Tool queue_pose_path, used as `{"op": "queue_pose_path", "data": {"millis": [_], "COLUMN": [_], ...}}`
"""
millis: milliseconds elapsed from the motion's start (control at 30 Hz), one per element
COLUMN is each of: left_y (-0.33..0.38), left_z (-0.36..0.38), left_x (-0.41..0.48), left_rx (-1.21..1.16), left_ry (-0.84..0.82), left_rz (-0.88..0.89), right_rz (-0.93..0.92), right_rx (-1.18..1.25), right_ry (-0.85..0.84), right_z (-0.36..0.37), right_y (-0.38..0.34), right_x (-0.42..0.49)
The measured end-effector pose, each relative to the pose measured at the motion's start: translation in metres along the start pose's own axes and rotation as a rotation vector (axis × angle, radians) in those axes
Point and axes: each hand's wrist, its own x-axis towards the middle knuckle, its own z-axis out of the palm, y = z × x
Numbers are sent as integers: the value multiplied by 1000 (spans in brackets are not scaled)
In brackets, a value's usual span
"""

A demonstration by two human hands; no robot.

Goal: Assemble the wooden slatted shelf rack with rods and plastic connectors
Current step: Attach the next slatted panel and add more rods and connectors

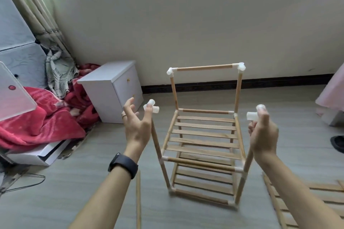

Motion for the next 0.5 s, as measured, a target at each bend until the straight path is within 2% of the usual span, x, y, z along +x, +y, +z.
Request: {"op": "queue_pose_path", "data": {"millis": [67, 200, 267, 367, 500], "left_y": [-1, -9, -9, -7, -2], "left_z": [5, 23, 37, 56, 61], "left_x": [5, 9, -1, -20, -28], "left_rx": [-155, -225, -250, -180, -148], "left_ry": [-116, -185, -131, 50, 128], "left_rz": [-104, -110, -119, -86, -80], "right_rz": [3, -25, -22, -39, -25], "right_rx": [22, 48, 47, 44, 40], "right_ry": [28, 62, 90, 151, 186], "right_z": [-2, -8, -11, -13, -11], "right_y": [1, 6, 7, 11, 14], "right_x": [12, 30, 39, 47, 48]}}
